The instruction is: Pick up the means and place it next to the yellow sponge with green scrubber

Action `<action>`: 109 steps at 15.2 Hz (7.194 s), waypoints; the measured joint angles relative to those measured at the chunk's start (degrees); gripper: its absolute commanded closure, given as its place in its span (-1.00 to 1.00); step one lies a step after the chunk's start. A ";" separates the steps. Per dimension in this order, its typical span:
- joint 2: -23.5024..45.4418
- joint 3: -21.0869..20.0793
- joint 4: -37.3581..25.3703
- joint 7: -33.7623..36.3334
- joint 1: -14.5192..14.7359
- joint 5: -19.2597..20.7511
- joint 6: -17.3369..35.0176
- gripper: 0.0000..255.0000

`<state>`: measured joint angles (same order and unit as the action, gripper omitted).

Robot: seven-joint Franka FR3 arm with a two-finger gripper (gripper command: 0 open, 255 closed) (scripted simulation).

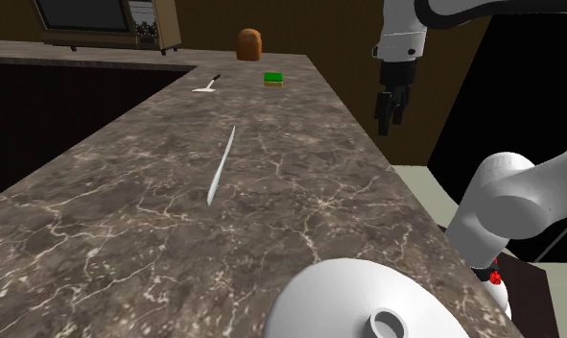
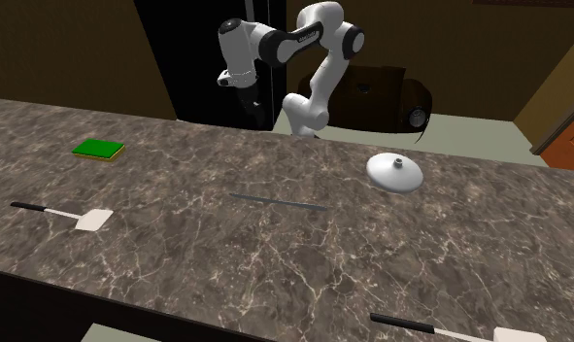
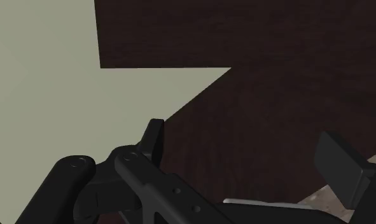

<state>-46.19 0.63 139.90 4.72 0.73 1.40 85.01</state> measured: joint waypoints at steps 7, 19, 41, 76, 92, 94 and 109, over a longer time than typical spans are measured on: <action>1.03 -7.21 -2.14 11.92 0.54 -6.60 -0.08 -1.00; 12.68 -24.11 -15.53 41.19 -1.13 -17.21 3.13 -1.00; 53.95 -47.12 -53.16 91.02 -2.07 1.27 7.52 -1.00; 57.94 -47.70 -65.39 93.23 0.71 4.29 -1.74 1.00; 56.99 -43.42 -70.38 79.89 -8.34 3.02 -7.55 1.00; 56.93 -42.35 -70.36 76.90 -10.34 2.84 -7.62 1.00; 68.92 -36.07 -88.22 60.04 -16.45 9.31 -14.99 1.00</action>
<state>22.73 -35.44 51.68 64.76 -15.72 10.71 70.02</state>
